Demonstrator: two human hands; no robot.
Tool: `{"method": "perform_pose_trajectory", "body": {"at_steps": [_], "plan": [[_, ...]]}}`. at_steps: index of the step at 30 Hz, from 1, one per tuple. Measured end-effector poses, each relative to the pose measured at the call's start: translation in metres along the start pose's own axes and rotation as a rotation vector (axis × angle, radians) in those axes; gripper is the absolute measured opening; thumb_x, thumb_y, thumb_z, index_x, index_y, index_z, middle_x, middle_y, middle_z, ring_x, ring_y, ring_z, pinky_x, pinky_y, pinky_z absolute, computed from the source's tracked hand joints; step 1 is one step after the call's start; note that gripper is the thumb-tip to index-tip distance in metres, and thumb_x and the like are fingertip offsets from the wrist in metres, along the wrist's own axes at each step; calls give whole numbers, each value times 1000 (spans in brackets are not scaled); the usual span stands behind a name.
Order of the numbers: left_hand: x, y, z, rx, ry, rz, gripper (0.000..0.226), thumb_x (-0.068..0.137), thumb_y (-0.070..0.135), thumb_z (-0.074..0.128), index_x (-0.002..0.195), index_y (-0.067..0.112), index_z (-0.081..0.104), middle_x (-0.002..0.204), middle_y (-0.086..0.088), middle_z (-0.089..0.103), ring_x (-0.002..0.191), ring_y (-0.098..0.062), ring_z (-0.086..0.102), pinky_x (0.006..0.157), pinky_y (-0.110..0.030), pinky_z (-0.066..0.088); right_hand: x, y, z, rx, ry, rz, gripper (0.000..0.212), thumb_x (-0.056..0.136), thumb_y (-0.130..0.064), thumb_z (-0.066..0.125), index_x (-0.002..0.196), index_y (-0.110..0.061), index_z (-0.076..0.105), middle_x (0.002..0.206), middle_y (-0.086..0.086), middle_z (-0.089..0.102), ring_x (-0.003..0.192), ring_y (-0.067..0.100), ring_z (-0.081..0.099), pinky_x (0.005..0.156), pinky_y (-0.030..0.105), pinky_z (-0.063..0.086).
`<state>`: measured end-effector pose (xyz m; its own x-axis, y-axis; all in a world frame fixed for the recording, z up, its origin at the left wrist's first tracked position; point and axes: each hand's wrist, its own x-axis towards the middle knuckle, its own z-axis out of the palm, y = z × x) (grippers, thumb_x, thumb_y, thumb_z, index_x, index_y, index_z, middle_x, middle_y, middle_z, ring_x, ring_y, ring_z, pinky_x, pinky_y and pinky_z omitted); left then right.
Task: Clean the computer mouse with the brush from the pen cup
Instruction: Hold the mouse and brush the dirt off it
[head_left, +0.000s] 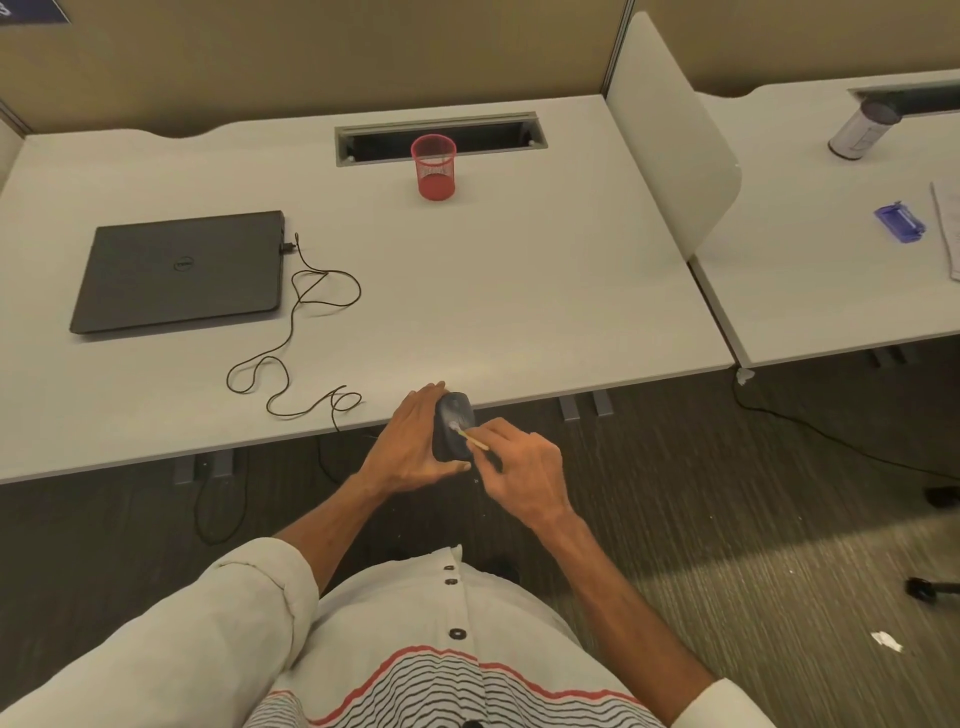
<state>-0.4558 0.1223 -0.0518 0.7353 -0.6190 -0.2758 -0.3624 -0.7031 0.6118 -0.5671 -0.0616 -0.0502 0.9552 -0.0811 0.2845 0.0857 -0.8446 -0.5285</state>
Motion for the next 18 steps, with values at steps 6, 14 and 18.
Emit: {"method": "perform_pose_trajectory", "body": {"at_steps": [6, 14, 18], "plan": [[-3, -3, -1, -16, 0, -6, 120, 81, 59, 87, 168, 14, 18, 177, -6, 22, 164, -26, 26, 137, -41, 15, 1, 8, -8, -78, -151, -134, 17, 94, -34, 70, 89, -22, 81, 80, -7, 73, 64, 10, 62, 58, 34, 58], [-8, -5, -2, -35, 0, -9, 122, 79, 63, 85, 168, 16, 18, 177, -6, 21, 164, -28, 26, 138, -45, 17, 6, 1, 0, 280, 31, 344, 9, 101, -34, 74, 101, -29, 81, 93, -21, 75, 86, 1, 69, 73, 9, 52], [-9, -5, -3, -29, 24, -33, 123, 80, 63, 86, 169, 16, 16, 179, -4, 19, 166, -26, 22, 138, -47, 17, -3, 4, 9, 450, 22, 587, 8, 101, -30, 76, 100, -29, 84, 90, -23, 76, 89, 1, 70, 75, 23, 58]]}}
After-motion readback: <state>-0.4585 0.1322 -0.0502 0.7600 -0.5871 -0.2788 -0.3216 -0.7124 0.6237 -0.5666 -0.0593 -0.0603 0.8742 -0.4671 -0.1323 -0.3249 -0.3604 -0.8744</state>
